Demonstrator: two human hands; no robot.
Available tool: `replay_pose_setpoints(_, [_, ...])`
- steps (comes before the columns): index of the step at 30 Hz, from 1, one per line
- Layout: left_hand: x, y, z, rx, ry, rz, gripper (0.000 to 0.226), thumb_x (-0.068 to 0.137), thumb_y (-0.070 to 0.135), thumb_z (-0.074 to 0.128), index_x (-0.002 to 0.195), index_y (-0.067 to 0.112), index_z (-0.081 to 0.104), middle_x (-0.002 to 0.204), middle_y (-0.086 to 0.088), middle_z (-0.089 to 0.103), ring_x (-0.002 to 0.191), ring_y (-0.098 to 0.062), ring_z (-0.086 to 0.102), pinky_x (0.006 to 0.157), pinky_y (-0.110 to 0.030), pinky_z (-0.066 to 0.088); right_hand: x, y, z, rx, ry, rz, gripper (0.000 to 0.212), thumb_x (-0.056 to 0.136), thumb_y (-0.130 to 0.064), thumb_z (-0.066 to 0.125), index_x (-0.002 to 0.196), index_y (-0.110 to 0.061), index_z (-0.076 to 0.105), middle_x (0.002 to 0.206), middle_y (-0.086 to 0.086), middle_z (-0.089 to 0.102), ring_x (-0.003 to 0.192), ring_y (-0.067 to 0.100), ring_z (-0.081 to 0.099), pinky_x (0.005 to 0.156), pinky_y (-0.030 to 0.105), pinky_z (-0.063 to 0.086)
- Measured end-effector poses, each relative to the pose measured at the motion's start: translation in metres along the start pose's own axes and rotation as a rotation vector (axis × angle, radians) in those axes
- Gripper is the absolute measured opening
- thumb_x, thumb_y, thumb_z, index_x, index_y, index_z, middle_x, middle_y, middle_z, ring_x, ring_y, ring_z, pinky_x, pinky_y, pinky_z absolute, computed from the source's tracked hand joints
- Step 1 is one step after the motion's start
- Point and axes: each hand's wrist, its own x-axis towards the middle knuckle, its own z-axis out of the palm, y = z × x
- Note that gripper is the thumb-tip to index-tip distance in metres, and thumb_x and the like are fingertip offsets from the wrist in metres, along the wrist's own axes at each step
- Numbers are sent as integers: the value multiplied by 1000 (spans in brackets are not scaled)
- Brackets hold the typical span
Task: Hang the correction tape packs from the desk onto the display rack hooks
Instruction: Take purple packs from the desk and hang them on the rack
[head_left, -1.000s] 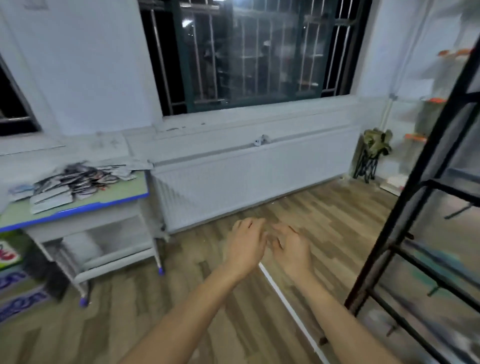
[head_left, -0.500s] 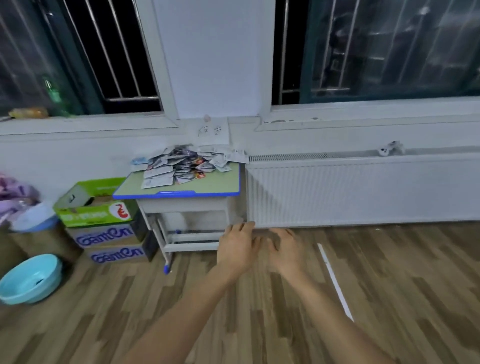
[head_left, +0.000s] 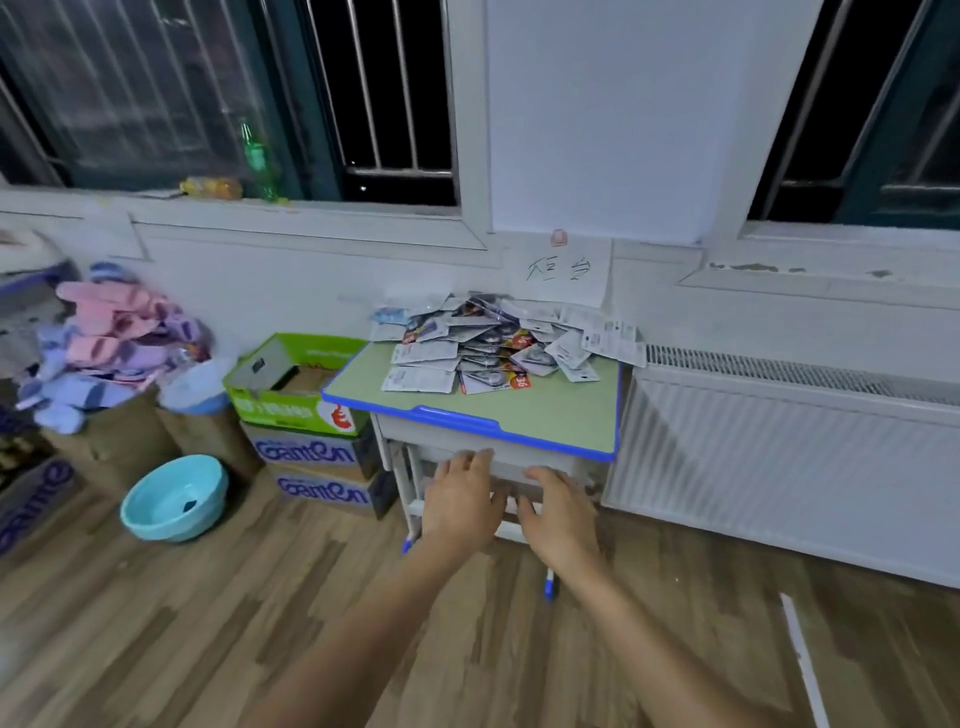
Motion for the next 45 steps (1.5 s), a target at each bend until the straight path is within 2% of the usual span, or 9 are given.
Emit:
replay_pose_setpoints(6, [118, -60, -18, 33, -43, -24, 57, 97, 36, 47, 147, 19, 28, 149, -6, 33, 135, -28, 32, 105, -40, 36, 118, -35, 49, 23, -69, 33, 40, 92, -16, 54, 132, -17, 50, 134, 3, 49, 125, 19, 44, 101, 28, 36])
replay_pose_setpoints(13, [221, -107, -21, 66, -88, -55, 58, 96, 37, 50, 147, 19, 29, 149, -7, 33, 133, -29, 33, 105, -42, 38, 222, -44, 88, 58, -101, 85, 38, 92, -16, 57, 129, -14, 52, 131, 6, 52, 120, 22, 48, 99, 29, 38])
replay_pose_setpoints(23, [397, -130, -5, 64, -95, -61, 57, 96, 39, 49, 147, 20, 30, 150, -5, 33, 134, -28, 33, 105, -41, 36, 413, -33, 116, 157, -31, 161, 31, 91, -11, 55, 122, -8, 56, 121, 12, 58, 108, 25, 55, 83, 29, 43])
replay_pose_setpoints(29, [492, -122, 6, 13, -99, -42, 53, 97, 36, 50, 145, 18, 36, 146, -7, 40, 135, -26, 35, 109, -35, 31, 512, -19, 106, 5, 89, 132, 34, 92, -12, 56, 125, -9, 54, 123, 13, 55, 114, 28, 47, 92, 35, 42])
replay_pose_setpoints(34, [537, -113, 18, -17, -128, -25, 50, 97, 29, 52, 144, 17, 38, 143, -8, 44, 131, -26, 39, 106, -33, 33, 563, -13, 112, -224, 99, 57, 41, 89, -17, 59, 129, -15, 49, 131, 5, 50, 121, 26, 40, 97, 33, 37])
replay_pose_setpoints(38, [569, -108, 26, -44, -120, -1, 50, 97, 24, 51, 144, 19, 36, 140, -7, 47, 127, -25, 43, 102, -33, 38, 584, -1, 118, -290, 54, 140, 60, 85, -16, 63, 139, -18, 38, 144, 4, 38, 135, 24, 29, 107, 37, 31])
replay_pose_setpoints(42, [591, -100, 35, -150, -157, 35, 38, 99, 25, 43, 136, 18, 47, 121, -11, 61, 109, -26, 55, 89, -36, 46, 590, 10, 125, -276, -77, 280, 81, 83, -19, 65, 149, -18, 16, 158, 5, 14, 146, 25, 7, 117, 44, 16])
replay_pose_setpoints(45, [609, -93, 41, -236, -176, -33, 34, 96, 38, 50, 120, 16, 60, 111, -4, 67, 102, -19, 62, 87, -31, 48, 594, 11, 128, -248, -63, 329, 80, 85, -20, 64, 150, -19, 16, 157, 3, 15, 145, 25, 10, 114, 47, 24])
